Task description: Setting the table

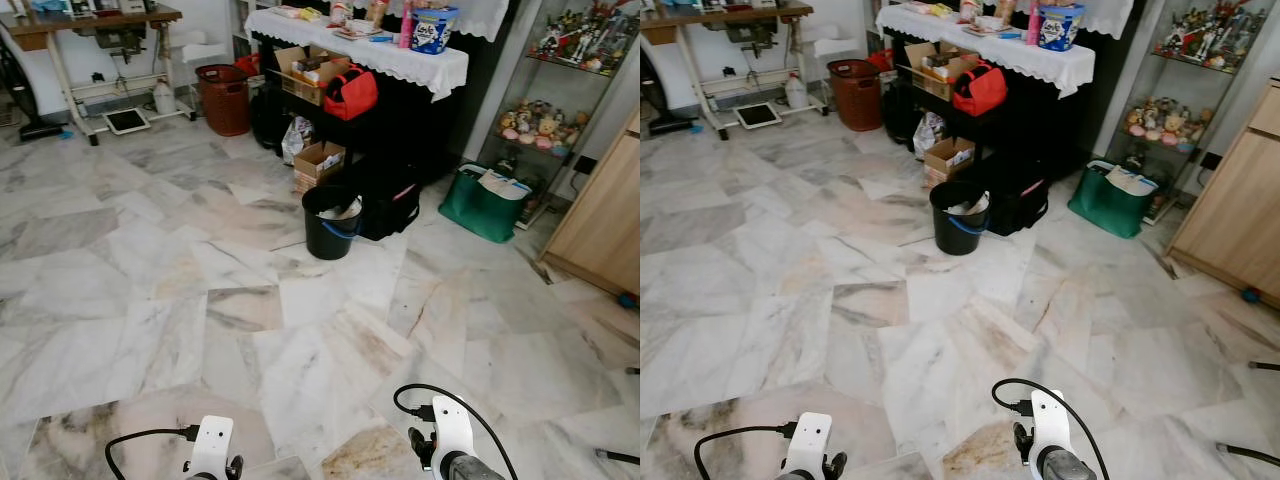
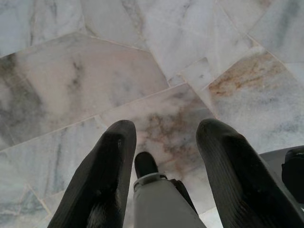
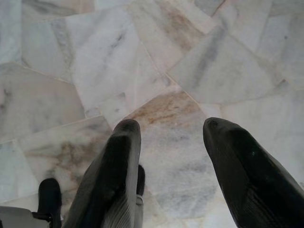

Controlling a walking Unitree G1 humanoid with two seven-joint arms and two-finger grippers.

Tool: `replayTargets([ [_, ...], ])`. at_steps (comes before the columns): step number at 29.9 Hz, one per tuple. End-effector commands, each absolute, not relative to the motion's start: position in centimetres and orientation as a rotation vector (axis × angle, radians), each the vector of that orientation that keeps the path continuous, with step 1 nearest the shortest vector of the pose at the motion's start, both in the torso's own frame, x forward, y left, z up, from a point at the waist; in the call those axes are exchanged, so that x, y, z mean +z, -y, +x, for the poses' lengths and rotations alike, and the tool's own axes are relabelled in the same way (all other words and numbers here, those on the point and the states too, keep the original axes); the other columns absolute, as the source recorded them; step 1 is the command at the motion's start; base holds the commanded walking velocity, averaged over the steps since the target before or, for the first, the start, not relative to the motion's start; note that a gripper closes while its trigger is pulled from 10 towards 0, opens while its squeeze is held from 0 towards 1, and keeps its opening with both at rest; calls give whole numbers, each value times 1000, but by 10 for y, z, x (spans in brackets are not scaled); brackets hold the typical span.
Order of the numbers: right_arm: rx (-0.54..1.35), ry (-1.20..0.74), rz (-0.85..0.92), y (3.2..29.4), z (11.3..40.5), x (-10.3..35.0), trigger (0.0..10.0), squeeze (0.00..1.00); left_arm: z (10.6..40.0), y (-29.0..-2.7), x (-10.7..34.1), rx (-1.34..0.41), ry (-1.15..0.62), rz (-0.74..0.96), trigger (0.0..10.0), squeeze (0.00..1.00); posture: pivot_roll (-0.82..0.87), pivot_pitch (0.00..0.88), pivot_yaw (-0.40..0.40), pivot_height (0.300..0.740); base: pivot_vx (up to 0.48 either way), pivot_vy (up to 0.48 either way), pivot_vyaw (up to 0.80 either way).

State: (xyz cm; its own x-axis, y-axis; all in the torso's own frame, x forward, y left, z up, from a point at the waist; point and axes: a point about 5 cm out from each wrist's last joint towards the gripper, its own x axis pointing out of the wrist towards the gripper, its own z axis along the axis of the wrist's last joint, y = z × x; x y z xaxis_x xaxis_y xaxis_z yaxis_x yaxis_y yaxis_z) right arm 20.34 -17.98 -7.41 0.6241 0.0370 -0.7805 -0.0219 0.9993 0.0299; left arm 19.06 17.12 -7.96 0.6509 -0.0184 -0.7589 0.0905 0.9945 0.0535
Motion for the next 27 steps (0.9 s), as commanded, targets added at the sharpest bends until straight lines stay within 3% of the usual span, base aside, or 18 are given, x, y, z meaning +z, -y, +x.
replayTargets([
  [1,21,-883,41,180,207,-72,10000,0,192,-170,-79,-83,-864,107,10000,0,8,0,-81,740,0,-244,-712],
  [5,21,-879,31,180,207,-72,10000,0,191,-170,-79,-83,-864,110,10000,0,10,0,-80,740,0,-251,-678],
  [14,22,-879,25,179,208,-72,10000,0,191,-171,-79,-83,-862,109,10000,0,16,0,-80,740,0,-368,0],
  [20,19,-880,33,179,207,-72,10000,0,191,-170,-80,-83,-862,104,10000,0,17,0,-83,740,0,-375,-628],
  [27,17,-875,30,180,208,-72,10000,0,190,-169,-80,-86,-861,99,10000,0,18,0,-86,740,0,-376,0],
])
